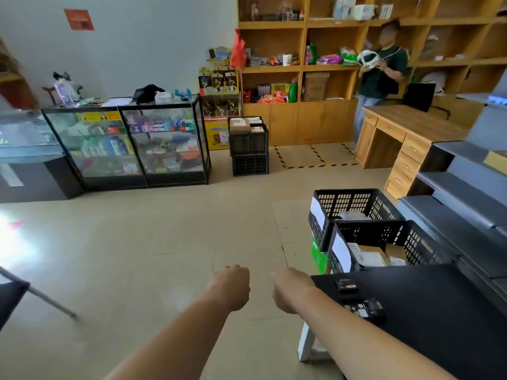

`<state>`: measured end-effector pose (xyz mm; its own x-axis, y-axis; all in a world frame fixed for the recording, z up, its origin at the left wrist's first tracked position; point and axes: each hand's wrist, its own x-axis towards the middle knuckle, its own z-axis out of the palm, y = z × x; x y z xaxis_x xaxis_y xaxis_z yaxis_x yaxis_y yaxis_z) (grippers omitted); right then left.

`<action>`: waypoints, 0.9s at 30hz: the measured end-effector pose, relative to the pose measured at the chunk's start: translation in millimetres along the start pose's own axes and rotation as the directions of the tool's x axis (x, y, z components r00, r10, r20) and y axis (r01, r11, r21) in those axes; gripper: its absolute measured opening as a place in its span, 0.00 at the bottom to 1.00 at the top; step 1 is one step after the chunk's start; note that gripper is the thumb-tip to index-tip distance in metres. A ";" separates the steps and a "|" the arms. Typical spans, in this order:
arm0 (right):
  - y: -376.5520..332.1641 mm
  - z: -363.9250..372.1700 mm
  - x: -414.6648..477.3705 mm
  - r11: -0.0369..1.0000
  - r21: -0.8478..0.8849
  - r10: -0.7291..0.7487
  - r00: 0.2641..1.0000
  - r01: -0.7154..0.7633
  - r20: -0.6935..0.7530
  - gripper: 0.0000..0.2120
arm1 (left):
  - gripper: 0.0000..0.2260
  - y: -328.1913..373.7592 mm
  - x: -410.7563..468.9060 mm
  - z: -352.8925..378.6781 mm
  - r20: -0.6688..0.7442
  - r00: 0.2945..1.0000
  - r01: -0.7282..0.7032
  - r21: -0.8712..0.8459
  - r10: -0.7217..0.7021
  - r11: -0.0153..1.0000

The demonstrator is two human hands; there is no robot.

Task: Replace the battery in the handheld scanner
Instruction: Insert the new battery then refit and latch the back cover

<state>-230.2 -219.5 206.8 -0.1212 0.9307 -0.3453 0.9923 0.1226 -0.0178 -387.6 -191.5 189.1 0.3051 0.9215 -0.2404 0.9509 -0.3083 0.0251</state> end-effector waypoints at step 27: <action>281.9 71.6 55.0 0.400 0.431 0.775 0.550 -0.809 0.312 0.08 | 0.12 309.9 316.5 30.9 0.441 0.514 -0.837 0.072 0.736 0.542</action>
<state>44.8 -158.5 115.7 0.7103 0.4991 -0.4964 0.5064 -0.8521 -0.1320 2.1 -2.8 90.9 0.8340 0.1430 -0.5329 0.2563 -0.9557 0.1446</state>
